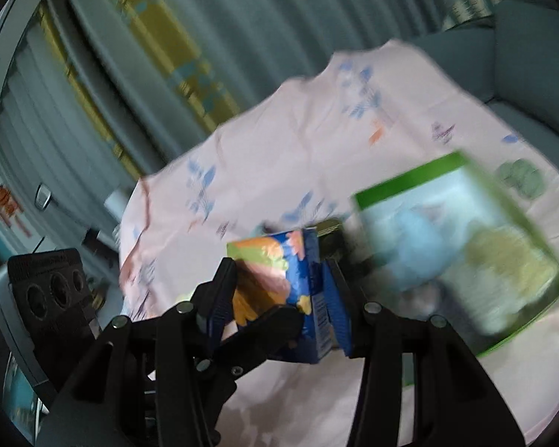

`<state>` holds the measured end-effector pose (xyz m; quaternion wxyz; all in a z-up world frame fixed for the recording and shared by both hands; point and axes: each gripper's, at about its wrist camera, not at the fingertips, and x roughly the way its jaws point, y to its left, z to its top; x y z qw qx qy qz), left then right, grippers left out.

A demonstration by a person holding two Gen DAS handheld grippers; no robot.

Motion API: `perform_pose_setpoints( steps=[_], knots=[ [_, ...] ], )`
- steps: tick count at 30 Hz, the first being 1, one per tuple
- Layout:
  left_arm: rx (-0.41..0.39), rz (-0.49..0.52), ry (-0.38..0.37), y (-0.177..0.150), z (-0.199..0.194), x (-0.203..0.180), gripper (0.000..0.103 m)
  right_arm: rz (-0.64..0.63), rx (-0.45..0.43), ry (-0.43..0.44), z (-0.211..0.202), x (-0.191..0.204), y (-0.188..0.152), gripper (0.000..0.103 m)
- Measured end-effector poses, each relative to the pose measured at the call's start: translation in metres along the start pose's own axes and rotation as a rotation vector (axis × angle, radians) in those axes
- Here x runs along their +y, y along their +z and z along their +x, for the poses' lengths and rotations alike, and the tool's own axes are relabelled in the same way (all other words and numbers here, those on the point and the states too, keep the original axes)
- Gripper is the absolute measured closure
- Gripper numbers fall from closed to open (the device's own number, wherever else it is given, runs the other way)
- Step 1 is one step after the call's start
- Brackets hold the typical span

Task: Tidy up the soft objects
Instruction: 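Grasp the Tempo pack with the right gripper and carry it over the green box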

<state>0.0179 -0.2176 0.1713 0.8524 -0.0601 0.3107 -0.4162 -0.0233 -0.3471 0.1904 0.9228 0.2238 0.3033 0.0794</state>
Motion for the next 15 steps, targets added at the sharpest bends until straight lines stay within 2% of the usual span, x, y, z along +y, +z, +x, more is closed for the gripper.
perform_pose_setpoints(
  steps=[2, 8, 15],
  knots=[
    [0.015, 0.026, -0.009, 0.002, 0.020, -0.007, 0.054, 0.037, -0.030, -0.009, -0.005, -0.023, 0.000, 0.057],
    [0.108, -0.001, -0.040, 0.000, 0.068, -0.012, 0.054, 0.178, -0.010, -0.036, 0.005, -0.073, -0.002, 0.057],
    [0.168, -0.025, -0.047, -0.011, 0.098, -0.014, 0.054, 0.229, 0.004, -0.099, 0.016, -0.092, -0.004, 0.057]
  ],
)
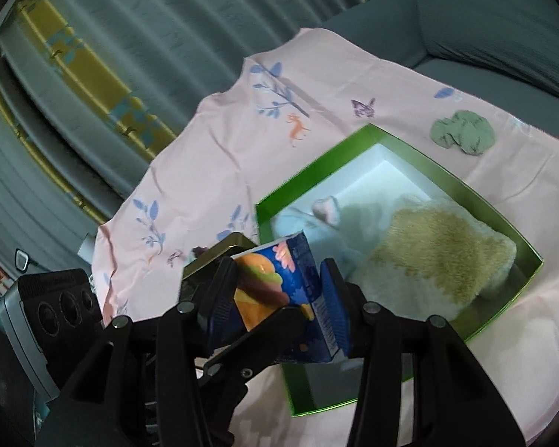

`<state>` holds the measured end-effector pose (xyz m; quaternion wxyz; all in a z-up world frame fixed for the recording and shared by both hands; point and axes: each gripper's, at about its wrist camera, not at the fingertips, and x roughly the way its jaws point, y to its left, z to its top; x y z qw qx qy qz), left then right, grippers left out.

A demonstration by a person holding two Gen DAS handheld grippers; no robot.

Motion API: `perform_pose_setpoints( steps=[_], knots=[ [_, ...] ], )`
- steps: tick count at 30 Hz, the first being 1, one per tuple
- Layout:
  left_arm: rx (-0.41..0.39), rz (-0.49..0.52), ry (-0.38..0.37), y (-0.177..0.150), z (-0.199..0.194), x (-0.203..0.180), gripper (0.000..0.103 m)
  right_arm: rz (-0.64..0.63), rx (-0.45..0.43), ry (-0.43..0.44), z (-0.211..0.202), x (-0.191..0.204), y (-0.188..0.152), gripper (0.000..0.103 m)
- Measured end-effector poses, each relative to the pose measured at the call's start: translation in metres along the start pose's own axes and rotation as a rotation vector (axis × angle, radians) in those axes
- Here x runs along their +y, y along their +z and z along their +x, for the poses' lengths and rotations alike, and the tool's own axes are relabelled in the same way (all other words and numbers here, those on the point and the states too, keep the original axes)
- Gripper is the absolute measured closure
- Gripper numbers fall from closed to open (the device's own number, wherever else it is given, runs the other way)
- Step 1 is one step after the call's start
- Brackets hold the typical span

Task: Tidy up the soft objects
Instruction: 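Grasp the Tempo pack with the right gripper and carry it over the green box, then lower the Tempo pack into the green box and open the right gripper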

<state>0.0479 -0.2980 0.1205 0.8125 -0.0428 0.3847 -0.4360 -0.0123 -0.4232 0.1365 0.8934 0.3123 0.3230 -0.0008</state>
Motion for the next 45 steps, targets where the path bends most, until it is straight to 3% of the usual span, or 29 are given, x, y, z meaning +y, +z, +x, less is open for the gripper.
perform_pose_setpoints(
  steps=[9, 15, 19, 21, 25, 31, 33, 37, 45],
  knots=[
    [0.067, 0.022, 0.014, -0.009, 0.023, -0.010, 0.054, 0.040, 0.008, -0.111, 0.008, -0.024, 0.003, 0.057],
    [0.052, 0.018, 0.012, -0.010, 0.018, -0.016, 0.054, 0.057, 0.006, -0.138, 0.005, -0.031, 0.002, 0.056],
    [0.035, 0.019, 0.035, -0.009, -0.001, -0.012, 0.054, 0.053, -0.033, -0.143, -0.003, -0.030, 0.003, 0.041],
    [0.021, 0.012, 0.052, -0.009, -0.015, -0.007, 0.043, 0.055, -0.051, -0.130, -0.007, -0.028, 0.003, 0.036],
    [-0.059, -0.018, 0.104, -0.015, -0.057, 0.011, 0.038, 0.037, -0.091, -0.113, -0.017, -0.020, 0.003, 0.020],
    [-0.116, -0.118, 0.275, -0.026, -0.108, 0.057, 0.026, 0.049, -0.141, -0.059, -0.025, -0.014, 0.001, 0.010],
    [-0.138, -0.157, 0.336, -0.030, -0.122, 0.073, 0.026, 0.043, -0.141, -0.061, -0.024, -0.011, 0.000, 0.010],
    [-0.167, -0.255, 0.377, -0.038, -0.140, 0.105, 0.025, 0.035, -0.126, -0.070, -0.020, -0.006, -0.003, 0.009],
    [-0.145, -0.356, 0.451, -0.054, -0.144, 0.146, 0.025, -0.002, -0.111, -0.087, -0.012, 0.004, -0.007, 0.009]
  ],
)
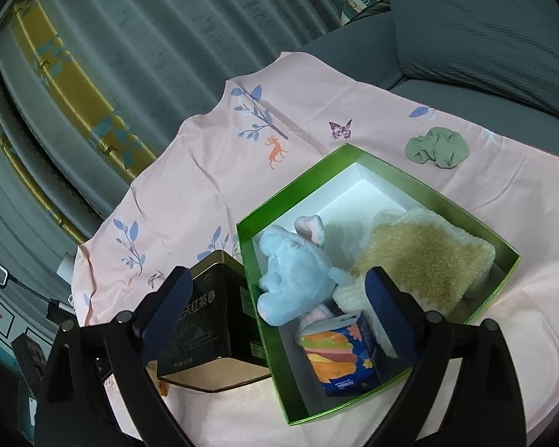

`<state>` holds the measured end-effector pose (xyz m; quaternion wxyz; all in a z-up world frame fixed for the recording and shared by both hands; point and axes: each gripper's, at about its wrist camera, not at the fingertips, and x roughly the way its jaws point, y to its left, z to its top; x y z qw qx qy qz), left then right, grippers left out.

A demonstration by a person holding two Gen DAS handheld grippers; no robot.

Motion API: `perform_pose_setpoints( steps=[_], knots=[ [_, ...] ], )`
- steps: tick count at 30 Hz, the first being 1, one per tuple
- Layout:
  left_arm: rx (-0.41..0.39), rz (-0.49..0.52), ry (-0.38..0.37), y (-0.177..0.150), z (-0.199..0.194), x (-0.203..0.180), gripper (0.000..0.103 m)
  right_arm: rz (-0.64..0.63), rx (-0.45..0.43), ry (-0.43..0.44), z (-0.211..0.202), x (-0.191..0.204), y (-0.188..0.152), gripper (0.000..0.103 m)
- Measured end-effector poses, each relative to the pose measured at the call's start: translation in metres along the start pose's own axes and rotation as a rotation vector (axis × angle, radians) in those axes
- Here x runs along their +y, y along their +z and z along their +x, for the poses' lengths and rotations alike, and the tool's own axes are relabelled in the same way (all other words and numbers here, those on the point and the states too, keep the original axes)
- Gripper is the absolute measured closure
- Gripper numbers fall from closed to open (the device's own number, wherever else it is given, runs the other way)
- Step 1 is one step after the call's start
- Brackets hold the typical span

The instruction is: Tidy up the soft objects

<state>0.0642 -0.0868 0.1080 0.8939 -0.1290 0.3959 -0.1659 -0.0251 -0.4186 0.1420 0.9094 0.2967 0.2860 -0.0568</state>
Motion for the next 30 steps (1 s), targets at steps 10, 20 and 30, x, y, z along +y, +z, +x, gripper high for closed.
perform_pose_setpoints(
  steps=[10, 20, 30],
  knots=[
    [0.055, -0.010, 0.024, -0.007, 0.026, 0.006, 0.025, -0.028, 0.039, -0.012, 0.011, 0.005, -0.003, 0.009],
    [0.166, -0.032, 0.024, -0.020, 0.063, 0.015, 0.025, 0.012, 0.011, -0.008, 0.003, -0.007, 0.000, 0.009],
    [0.155, 0.026, 0.010, -0.022, 0.069, 0.009, 0.037, 0.052, 0.006, -0.002, -0.001, -0.014, 0.000, 0.009]
  ],
)
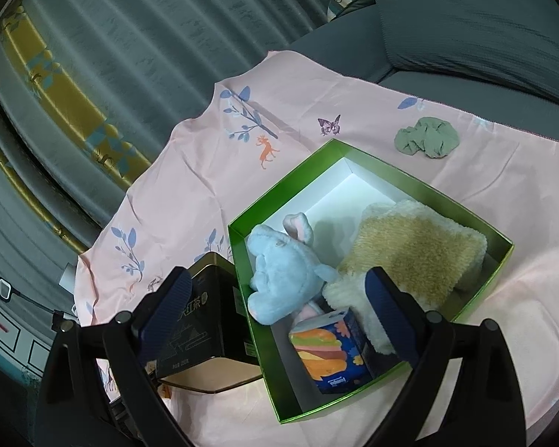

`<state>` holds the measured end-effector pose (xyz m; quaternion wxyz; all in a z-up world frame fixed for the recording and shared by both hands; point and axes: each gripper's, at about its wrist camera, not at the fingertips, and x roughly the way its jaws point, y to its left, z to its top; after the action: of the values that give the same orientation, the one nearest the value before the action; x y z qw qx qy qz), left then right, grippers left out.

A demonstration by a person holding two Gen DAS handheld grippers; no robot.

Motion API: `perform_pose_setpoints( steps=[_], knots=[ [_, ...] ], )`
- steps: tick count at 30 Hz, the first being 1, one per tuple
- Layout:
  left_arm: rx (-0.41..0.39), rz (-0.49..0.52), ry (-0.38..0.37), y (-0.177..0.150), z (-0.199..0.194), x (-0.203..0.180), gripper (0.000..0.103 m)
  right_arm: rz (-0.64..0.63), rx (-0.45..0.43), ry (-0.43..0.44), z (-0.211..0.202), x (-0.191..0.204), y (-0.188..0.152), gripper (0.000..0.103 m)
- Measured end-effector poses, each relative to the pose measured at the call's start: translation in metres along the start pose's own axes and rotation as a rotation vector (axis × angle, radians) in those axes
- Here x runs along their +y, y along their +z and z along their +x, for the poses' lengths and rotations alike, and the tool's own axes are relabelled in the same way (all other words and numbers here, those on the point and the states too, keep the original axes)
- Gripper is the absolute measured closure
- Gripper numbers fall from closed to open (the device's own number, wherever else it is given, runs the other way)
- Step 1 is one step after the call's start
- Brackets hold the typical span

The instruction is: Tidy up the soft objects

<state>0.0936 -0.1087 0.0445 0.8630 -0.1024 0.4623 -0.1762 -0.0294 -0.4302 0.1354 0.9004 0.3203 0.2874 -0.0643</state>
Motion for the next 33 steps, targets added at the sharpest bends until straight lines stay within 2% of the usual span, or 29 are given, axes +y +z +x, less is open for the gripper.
perform_pose_setpoints(
  steps=[4, 6, 8, 15, 18, 22, 28, 29, 30, 32, 33],
  knots=[
    [0.012, 0.001, -0.057, 0.000, 0.004, -0.001, 0.053, 0.005, 0.002, 0.001, 0.000, -0.001, 0.000, 0.009],
    [0.005, 0.022, -0.059, 0.000, 0.002, -0.004, 0.062, 0.007, 0.003, 0.001, -0.001, -0.002, 0.000, 0.009],
    [-0.006, 0.054, -0.039, -0.002, -0.002, -0.009, 0.067, 0.006, 0.003, 0.001, -0.002, -0.002, 0.000, 0.009],
    [-0.034, 0.097, 0.072, -0.006, -0.013, -0.004, 0.069, 0.029, -0.002, 0.002, -0.003, -0.008, 0.000, 0.009],
    [-0.036, 0.089, 0.145, -0.007, -0.016, 0.005, 0.069, 0.029, -0.001, 0.003, -0.003, -0.008, 0.000, 0.009],
    [-0.010, 0.085, 0.136, -0.012, -0.014, 0.012, 0.069, 0.023, -0.001, 0.006, -0.004, -0.006, -0.001, 0.009],
    [-0.053, 0.128, 0.087, -0.010, -0.017, -0.007, 0.067, 0.012, -0.001, 0.005, -0.003, -0.002, -0.002, 0.009],
    [-0.052, 0.136, 0.086, -0.008, -0.016, -0.010, 0.059, 0.014, -0.001, 0.004, -0.003, -0.002, -0.002, 0.009],
    [-0.050, 0.145, 0.092, -0.006, -0.012, -0.013, 0.046, 0.015, -0.001, 0.004, -0.004, -0.002, -0.001, 0.009],
    [-0.051, 0.147, 0.123, -0.005, -0.006, -0.016, 0.037, 0.019, 0.002, -0.001, -0.003, -0.004, -0.001, 0.009],
    [-0.052, 0.148, 0.136, -0.005, -0.002, -0.016, 0.036, 0.020, 0.006, -0.004, -0.003, -0.004, -0.001, 0.009]
  ],
)
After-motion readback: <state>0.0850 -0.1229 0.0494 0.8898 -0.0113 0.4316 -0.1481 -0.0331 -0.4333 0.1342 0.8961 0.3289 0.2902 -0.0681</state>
